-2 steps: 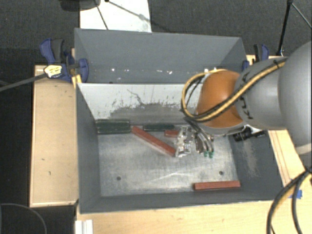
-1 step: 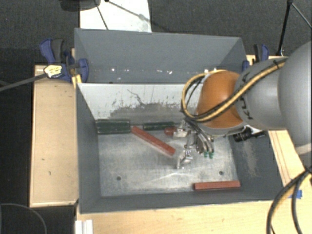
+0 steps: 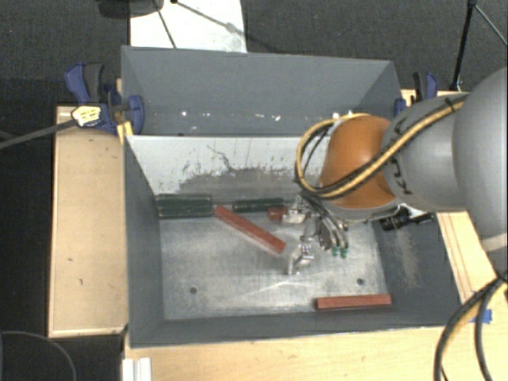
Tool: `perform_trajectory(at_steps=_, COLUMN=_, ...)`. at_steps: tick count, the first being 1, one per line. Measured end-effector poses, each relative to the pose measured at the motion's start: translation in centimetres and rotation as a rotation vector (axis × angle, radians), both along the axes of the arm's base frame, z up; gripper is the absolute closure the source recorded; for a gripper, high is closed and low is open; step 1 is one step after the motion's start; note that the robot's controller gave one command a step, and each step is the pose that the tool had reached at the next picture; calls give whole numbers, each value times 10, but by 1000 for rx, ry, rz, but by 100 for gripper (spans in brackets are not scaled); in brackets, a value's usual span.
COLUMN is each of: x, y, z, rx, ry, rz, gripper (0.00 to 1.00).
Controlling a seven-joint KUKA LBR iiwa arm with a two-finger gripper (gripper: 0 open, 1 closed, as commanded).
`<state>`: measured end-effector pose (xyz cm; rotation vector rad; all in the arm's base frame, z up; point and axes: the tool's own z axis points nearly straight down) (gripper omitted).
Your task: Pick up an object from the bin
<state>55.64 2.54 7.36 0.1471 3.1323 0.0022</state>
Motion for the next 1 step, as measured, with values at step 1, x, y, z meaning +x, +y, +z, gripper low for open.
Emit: perform_trajectory(at_steps=1, x=2, y=55, z=3, rx=1, ry=-2, rz=-126, gripper=100)
